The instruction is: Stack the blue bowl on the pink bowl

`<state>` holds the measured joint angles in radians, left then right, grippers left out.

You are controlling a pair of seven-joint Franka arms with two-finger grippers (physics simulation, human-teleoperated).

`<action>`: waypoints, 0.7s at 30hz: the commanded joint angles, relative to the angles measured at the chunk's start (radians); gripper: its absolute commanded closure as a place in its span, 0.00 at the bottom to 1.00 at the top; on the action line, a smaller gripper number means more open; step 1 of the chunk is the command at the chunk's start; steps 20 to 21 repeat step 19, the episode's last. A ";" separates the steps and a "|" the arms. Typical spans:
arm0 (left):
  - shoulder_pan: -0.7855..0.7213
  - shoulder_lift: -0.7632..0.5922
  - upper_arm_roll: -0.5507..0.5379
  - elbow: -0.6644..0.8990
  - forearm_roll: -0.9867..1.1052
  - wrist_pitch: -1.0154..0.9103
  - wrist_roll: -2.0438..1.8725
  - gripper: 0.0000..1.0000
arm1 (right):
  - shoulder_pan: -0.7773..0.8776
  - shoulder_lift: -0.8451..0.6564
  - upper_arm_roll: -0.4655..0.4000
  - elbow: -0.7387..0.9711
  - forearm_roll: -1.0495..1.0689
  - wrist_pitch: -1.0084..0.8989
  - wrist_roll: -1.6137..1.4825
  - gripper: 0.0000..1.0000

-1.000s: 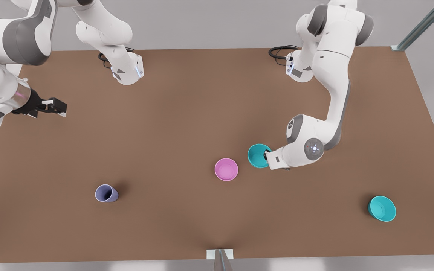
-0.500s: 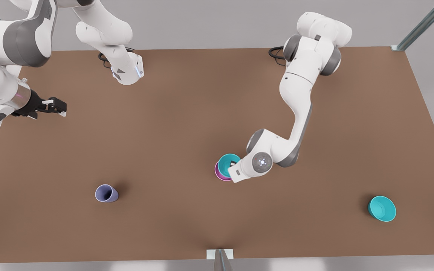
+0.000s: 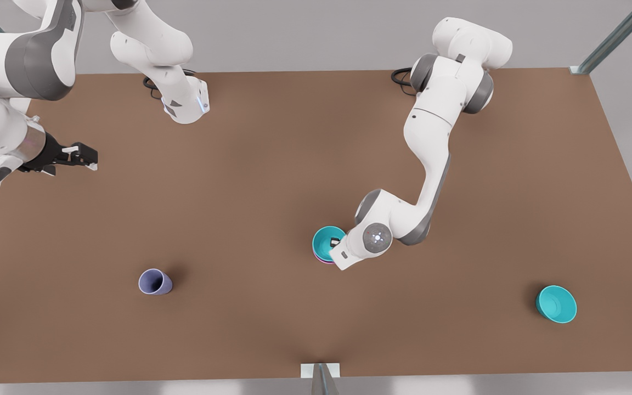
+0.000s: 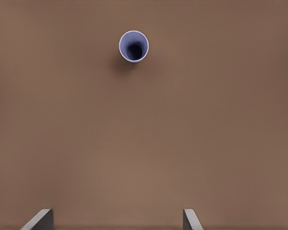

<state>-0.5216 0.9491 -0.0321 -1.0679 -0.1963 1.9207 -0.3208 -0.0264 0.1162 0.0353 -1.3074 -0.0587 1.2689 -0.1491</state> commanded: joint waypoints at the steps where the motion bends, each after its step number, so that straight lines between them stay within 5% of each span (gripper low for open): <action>1: 0.000 0.002 0.000 0.000 -0.006 0.004 -0.132 0.73 | 0.000 -0.001 0.000 0.000 0.000 0.000 -0.021 0.00; 2: 0.002 0.002 0.000 0.000 -0.006 0.004 -0.129 0.00 | 0.000 -0.001 0.000 0.000 0.000 0.000 -0.021 0.00; 5: 0.021 -0.013 0.003 0.000 -0.014 -0.017 -0.126 0.00 | -0.001 -0.001 0.000 0.000 0.000 0.000 -0.020 0.00; 8: 0.204 -0.258 0.008 0.002 0.101 -0.411 -0.087 0.00 | 0.000 -0.001 0.000 0.000 0.000 0.000 -0.021 0.00; 13: 0.373 -0.544 0.006 -0.006 0.310 -0.718 0.293 0.00 | 0.000 -0.001 0.000 0.000 0.002 0.000 -0.021 0.00; 15: 0.374 -0.722 0.008 -0.224 0.301 -0.598 0.290 0.00 | 0.000 -0.001 0.000 0.000 0.002 0.000 -0.021 0.00; 21: 0.385 -0.717 0.008 -0.222 0.267 -0.600 0.290 0.00 | 0.000 -0.001 0.000 0.000 0.000 0.000 -0.021 0.00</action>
